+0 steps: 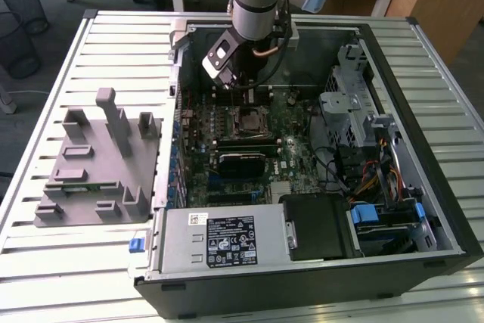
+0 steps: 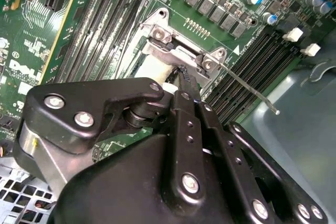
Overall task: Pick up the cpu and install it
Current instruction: 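Close the cpu cover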
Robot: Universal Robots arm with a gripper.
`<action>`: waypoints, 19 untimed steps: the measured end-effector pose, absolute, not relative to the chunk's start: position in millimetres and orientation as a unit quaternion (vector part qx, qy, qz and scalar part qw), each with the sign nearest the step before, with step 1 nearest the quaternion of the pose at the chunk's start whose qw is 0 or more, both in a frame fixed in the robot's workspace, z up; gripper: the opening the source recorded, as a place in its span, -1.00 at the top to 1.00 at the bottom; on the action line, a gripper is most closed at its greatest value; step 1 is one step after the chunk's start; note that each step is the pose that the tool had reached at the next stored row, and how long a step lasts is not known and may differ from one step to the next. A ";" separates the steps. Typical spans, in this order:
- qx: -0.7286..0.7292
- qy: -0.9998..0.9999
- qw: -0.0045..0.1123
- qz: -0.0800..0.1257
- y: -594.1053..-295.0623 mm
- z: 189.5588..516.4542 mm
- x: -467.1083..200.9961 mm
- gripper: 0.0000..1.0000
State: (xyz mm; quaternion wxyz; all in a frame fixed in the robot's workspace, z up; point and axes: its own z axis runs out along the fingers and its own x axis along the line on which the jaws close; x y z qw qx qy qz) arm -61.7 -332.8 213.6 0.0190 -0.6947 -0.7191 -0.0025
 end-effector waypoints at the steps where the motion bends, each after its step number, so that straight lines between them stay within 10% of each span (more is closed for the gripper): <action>1: -0.695 -0.719 0.019 -0.002 -332.8 213.4 -62.7 0.79; 19: -0.694 -0.719 0.019 -0.002 -332.8 200.9 -72.8 0.79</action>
